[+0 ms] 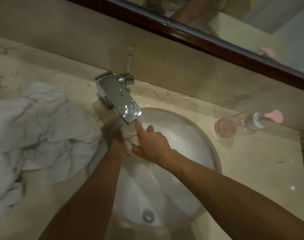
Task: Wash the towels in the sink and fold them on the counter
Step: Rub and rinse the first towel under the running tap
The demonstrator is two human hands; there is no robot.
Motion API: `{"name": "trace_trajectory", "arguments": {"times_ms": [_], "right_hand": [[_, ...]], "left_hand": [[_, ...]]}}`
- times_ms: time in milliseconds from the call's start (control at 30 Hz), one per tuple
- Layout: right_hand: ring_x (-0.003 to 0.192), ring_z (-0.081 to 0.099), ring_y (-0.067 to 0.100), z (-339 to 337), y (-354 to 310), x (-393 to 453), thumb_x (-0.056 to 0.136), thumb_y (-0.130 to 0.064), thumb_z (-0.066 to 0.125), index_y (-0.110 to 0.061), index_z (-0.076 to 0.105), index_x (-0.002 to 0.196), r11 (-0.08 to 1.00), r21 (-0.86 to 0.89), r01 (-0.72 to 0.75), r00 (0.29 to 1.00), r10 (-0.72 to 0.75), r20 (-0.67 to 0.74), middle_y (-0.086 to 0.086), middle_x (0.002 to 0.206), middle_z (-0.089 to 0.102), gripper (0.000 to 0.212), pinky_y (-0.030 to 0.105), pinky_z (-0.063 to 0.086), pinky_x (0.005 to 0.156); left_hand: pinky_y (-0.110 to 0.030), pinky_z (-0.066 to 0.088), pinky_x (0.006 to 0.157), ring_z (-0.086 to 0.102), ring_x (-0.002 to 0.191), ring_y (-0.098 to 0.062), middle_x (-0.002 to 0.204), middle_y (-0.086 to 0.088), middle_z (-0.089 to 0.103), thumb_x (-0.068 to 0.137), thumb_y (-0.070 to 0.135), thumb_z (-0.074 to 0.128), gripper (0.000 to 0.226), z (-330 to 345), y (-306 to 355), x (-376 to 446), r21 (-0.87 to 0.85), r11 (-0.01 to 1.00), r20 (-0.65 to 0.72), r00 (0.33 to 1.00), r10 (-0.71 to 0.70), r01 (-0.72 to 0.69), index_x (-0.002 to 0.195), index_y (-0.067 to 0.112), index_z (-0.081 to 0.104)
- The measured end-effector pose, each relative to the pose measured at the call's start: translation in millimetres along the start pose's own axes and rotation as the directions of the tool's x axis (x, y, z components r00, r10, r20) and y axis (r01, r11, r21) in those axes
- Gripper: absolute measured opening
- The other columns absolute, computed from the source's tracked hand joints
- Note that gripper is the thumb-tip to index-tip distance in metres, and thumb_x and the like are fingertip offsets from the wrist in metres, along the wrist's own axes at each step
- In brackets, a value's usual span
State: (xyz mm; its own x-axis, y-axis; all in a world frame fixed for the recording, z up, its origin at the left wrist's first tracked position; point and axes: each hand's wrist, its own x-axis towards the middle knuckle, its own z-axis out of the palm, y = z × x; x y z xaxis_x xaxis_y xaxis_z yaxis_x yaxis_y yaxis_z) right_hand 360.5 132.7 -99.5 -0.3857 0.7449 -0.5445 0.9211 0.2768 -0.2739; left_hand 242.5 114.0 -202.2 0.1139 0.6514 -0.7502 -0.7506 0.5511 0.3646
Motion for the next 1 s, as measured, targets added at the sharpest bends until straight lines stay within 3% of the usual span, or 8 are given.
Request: {"name": "trace_trajectory", "arguments": {"times_ms": [133, 233, 367, 500, 667, 800, 900, 1000], "right_hand": [[0.104, 0.058, 0.036, -10.0, -1.1, 11.3, 0.094, -0.04, 0.059, -0.037, 0.025, 0.156, 0.983, -0.078, 0.167, 0.982, -0.16, 0.096, 0.007, 0.14, 0.042, 0.071, 0.035, 0.041, 0.079], [0.114, 0.056, 0.026, -5.8, 3.4, 15.6, 0.09, -0.033, 0.066, -0.026, 0.051, 0.139, 0.949, 0.302, 0.094, 0.983, -0.137, 0.126, 0.002, 0.128, 0.058, 0.052, 0.035, 0.045, 0.092], [0.089, 0.069, 0.02, -15.1, 8.1, 23.5, 0.082, -0.023, 0.071, -0.018, 0.069, 0.097, 0.601, 0.772, -0.206, 0.969, 0.018, 0.244, 0.004, 0.092, 0.073, 0.016, 0.036, 0.053, 0.083], [0.098, 0.055, 0.015, -44.1, -34.8, 34.2, 0.095, -0.034, 0.064, -0.015, 0.062, 0.12, 0.929, 0.362, -0.078, 0.947, -0.045, 0.319, -0.004, 0.098, 0.054, 0.031, 0.024, 0.041, 0.079], [0.132, 0.045, 0.019, -49.1, -40.6, 42.1, 0.099, -0.041, 0.058, -0.014, 0.046, 0.142, 0.988, 0.152, 0.023, 0.945, -0.071, 0.318, 0.002, 0.133, 0.052, 0.053, 0.016, 0.03, 0.092], [0.109, 0.058, 0.022, -50.3, -21.2, 36.1, 0.092, -0.046, 0.065, -0.015, 0.063, 0.12, 0.995, 0.095, -0.019, 0.969, -0.005, 0.245, 0.003, 0.107, 0.058, 0.042, 0.027, 0.041, 0.083], [0.106, 0.057, 0.028, -43.4, 2.6, 23.0, 0.089, -0.052, 0.062, -0.018, 0.058, 0.123, 0.999, 0.042, 0.024, 0.99, -0.03, 0.139, 0.007, 0.118, 0.063, 0.049, 0.033, 0.042, 0.082], [0.123, 0.055, 0.028, -41.2, 28.1, -9.5, 0.079, -0.062, 0.057, -0.023, 0.05, 0.143, 0.968, 0.241, -0.069, 0.998, 0.067, 0.017, 0.004, 0.138, 0.059, 0.075, 0.034, 0.043, 0.093]], "left_hand": [[-0.034, 0.055, 0.087, 0.07, 0.098, -0.022, 0.106, -0.008, 0.073, 0.087, 0.047, 0.043, 0.05, -6.2, 0.2, -22.9, -0.174, 0.981, 0.115, 0.988, 0.104, -0.083, 0.094, 0.014, 0.08], [-0.04, 0.051, 0.098, 0.063, 0.119, -0.026, 0.132, -0.012, 0.063, 0.091, 0.05, 0.046, 0.052, -38.5, -8.2, -23.3, -0.219, 0.975, 0.096, 0.993, 0.065, -0.042, 0.117, 0.015, 0.073], [-0.048, 0.052, 0.095, 0.066, 0.113, -0.028, 0.124, -0.014, 0.067, 0.098, 0.051, 0.041, 0.052, -42.4, -18.5, -27.1, -0.303, 0.951, 0.009, 0.998, 0.065, -0.06, 0.124, 0.013, 0.067], [-0.037, 0.062, 0.069, 0.075, 0.083, -0.022, 0.096, -0.006, 0.076, 0.097, 0.051, 0.04, 0.053, -35.4, -28.8, -24.5, -0.357, 0.933, -0.158, 0.987, -0.025, -0.034, 0.086, 0.02, 0.081], [-0.03, 0.059, 0.062, 0.07, 0.07, -0.016, 0.078, -0.001, 0.069, 0.094, 0.05, 0.045, 0.037, -39.7, -25.4, -26.3, -0.353, 0.935, -0.248, 0.967, -0.056, -0.037, 0.087, 0.02, 0.065], [-0.036, 0.058, 0.074, 0.065, 0.098, -0.021, 0.105, -0.008, 0.068, 0.1, 0.054, 0.037, 0.045, -27.9, -20.9, -18.7, -0.142, 0.99, -0.276, 0.96, -0.05, 0.011, 0.119, 0.02, 0.06], [-0.035, 0.05, 0.082, 0.061, 0.086, -0.021, 0.097, -0.007, 0.065, 0.1, 0.052, 0.043, 0.037, -3.3, -21.5, -23.3, 0.133, 0.988, -0.31, 0.95, -0.028, 0.073, 0.101, 0.02, 0.063], [-0.036, 0.047, 0.082, 0.061, 0.093, -0.028, 0.109, -0.013, 0.065, 0.103, 0.046, 0.041, 0.036, 18.8, -7.4, -48.0, 0.762, 0.641, -0.238, 0.96, 0.149, 0.09, 0.098, 0.018, 0.062]]}}
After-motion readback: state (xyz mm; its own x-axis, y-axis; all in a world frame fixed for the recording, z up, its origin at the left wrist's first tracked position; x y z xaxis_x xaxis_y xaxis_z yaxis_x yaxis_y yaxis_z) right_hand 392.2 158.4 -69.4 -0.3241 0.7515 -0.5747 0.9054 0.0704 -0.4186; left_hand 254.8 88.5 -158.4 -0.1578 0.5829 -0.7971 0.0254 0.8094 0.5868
